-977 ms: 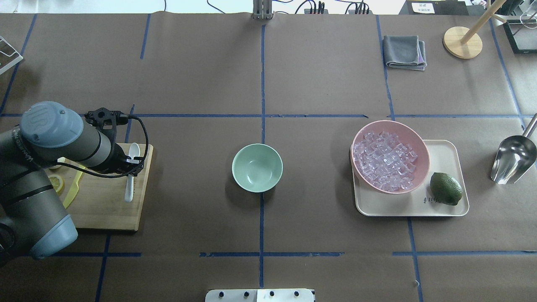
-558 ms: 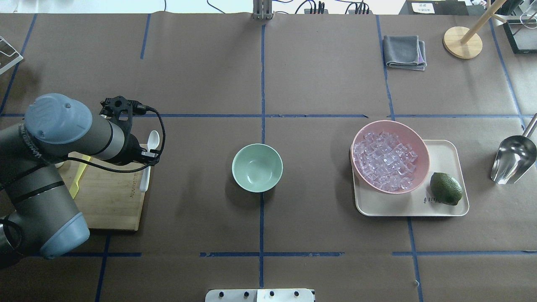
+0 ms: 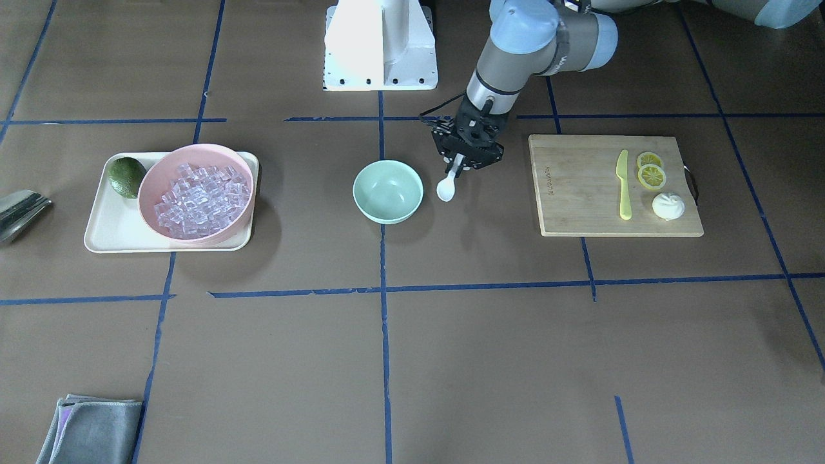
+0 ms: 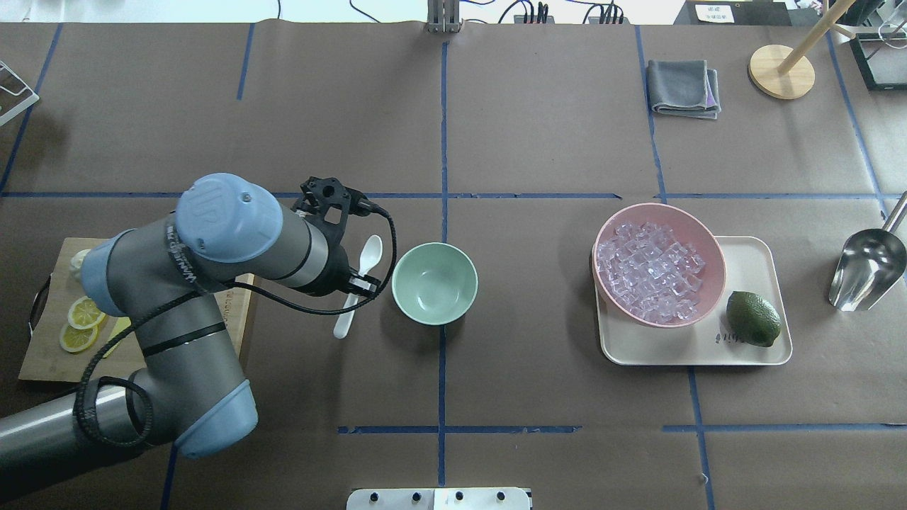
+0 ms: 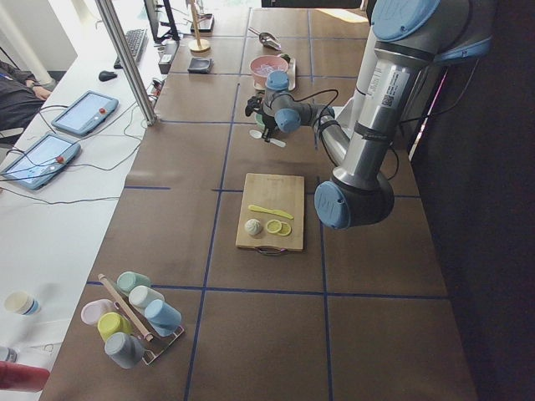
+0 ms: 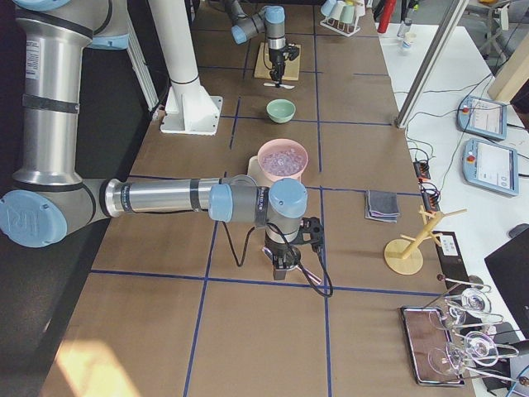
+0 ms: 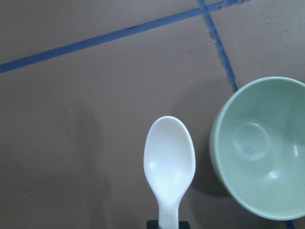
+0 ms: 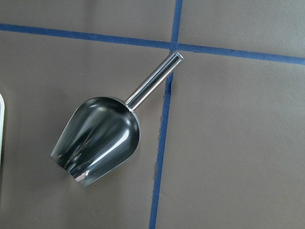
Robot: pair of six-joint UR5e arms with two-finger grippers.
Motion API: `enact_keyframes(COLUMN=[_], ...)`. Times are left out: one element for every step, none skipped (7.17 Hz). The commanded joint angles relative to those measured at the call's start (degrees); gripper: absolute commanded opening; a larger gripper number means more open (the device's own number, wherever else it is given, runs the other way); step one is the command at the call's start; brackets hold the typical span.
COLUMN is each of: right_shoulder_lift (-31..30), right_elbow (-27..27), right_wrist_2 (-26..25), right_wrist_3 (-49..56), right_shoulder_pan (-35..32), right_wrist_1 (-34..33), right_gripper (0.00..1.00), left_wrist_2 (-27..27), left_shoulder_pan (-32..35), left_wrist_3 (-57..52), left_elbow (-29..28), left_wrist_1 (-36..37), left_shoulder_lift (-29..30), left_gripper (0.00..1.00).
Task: Put spoon and ice into bowl
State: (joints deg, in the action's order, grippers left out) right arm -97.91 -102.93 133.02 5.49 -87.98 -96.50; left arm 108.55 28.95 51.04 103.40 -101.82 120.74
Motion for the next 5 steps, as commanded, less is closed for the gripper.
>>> enact_keyframes(right_shoulder_lift=[-0.2, -0.2, -0.2, -0.2, -0.2], right_elbow=[0.0, 0.0, 0.0, 0.0, 0.0], right_wrist_2=[0.1, 0.1, 0.0, 0.0, 0.0], right_wrist_3=[0.0, 0.0, 0.0, 0.0, 0.0], right_shoulder_pan=[0.0, 0.0, 0.0, 0.0, 0.0], right_wrist_1=[0.0, 0.0, 0.0, 0.0, 0.0], right_gripper=[1.0, 1.0, 1.0, 1.0, 1.0], left_wrist_2=[0.0, 0.1, 0.1, 0.1, 0.1], left_shoulder_pan=[-1.6, -1.6, -1.6, -1.5, -1.5], left_wrist_3=[-0.1, 0.0, 0.2, 0.7, 0.7], left_elbow=[-5.5, -7.4, -8.0, -7.9, -7.9], left_wrist_1=[0.9, 1.4, 2.6, 2.6, 2.6], left_shoulder_lift=[7.1, 9.3, 9.8, 9.7, 9.6], left_gripper=[0.0, 0.03, 0.52, 0.99, 1.0])
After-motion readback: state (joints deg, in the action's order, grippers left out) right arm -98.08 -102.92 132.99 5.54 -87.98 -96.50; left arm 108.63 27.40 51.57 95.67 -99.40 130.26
